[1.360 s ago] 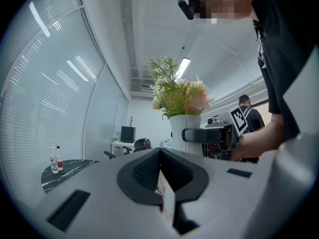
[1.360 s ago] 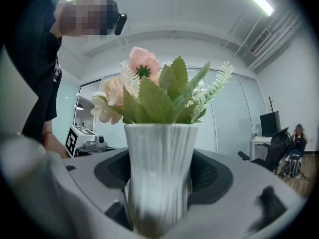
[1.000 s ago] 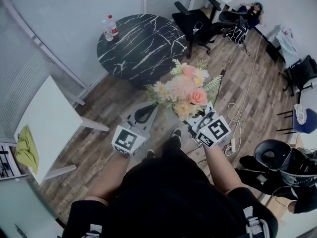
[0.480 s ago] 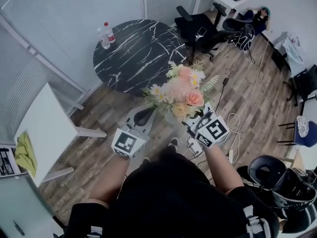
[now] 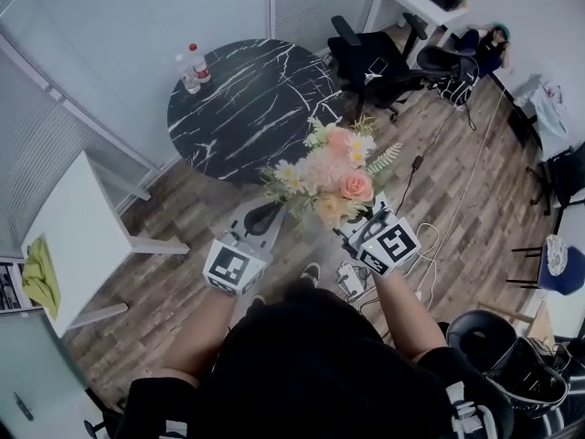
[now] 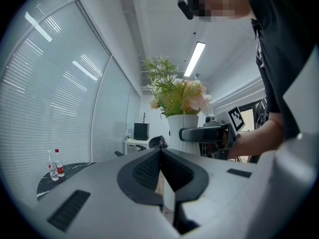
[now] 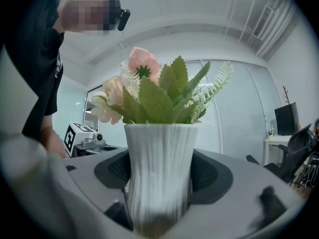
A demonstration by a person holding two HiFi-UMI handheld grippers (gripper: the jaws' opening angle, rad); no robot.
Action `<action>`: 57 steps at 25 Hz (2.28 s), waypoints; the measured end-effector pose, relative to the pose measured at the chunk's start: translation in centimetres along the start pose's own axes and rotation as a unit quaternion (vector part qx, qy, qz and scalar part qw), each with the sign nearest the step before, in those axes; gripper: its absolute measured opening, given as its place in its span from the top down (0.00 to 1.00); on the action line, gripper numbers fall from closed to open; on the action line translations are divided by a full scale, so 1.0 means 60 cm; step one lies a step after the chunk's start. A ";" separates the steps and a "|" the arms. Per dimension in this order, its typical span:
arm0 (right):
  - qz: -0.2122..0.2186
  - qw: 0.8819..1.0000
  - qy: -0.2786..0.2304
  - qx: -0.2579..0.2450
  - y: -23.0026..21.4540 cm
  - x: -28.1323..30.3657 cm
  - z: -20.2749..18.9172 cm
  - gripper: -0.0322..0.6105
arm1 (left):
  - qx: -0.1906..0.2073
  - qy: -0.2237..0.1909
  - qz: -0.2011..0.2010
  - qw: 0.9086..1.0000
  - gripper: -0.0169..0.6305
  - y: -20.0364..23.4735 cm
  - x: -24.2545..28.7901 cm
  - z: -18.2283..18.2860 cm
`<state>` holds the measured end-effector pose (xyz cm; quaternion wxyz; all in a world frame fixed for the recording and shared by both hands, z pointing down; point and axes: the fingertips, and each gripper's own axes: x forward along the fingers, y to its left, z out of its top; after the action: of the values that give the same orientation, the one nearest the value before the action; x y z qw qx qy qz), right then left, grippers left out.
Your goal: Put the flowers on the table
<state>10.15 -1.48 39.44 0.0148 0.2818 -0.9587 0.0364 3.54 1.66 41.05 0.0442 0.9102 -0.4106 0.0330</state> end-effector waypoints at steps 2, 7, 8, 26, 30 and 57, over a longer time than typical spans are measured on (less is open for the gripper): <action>0.006 1.000 0.001 0.001 -0.010 0.001 -0.002 0.42 | 0.001 0.001 0.005 1.000 0.95 0.001 0.009 -0.001; 0.021 1.000 0.002 0.004 -0.042 0.002 -0.006 0.42 | 0.000 0.005 0.021 1.000 0.95 0.004 0.038 -0.005; 0.023 1.000 0.002 0.004 -0.047 0.002 -0.006 0.42 | -0.001 0.007 0.025 1.000 0.95 0.004 0.043 -0.004; 0.049 0.999 -0.001 0.006 -0.112 -0.022 -0.012 0.42 | -0.003 0.014 0.051 0.999 0.95 -0.018 0.110 -0.006; 0.046 0.999 -0.003 0.002 -0.123 -0.020 -0.011 0.42 | -0.001 0.010 0.049 0.999 0.95 -0.011 0.122 -0.007; -0.003 1.000 0.014 -0.006 -0.272 0.188 -0.006 0.42 | -0.003 0.005 0.008 1.000 0.95 0.235 0.240 0.005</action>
<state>9.49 -21.20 41.35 0.0297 0.2840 -0.9577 0.0346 2.50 -18.38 42.91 0.0486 0.9064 -0.4181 0.0363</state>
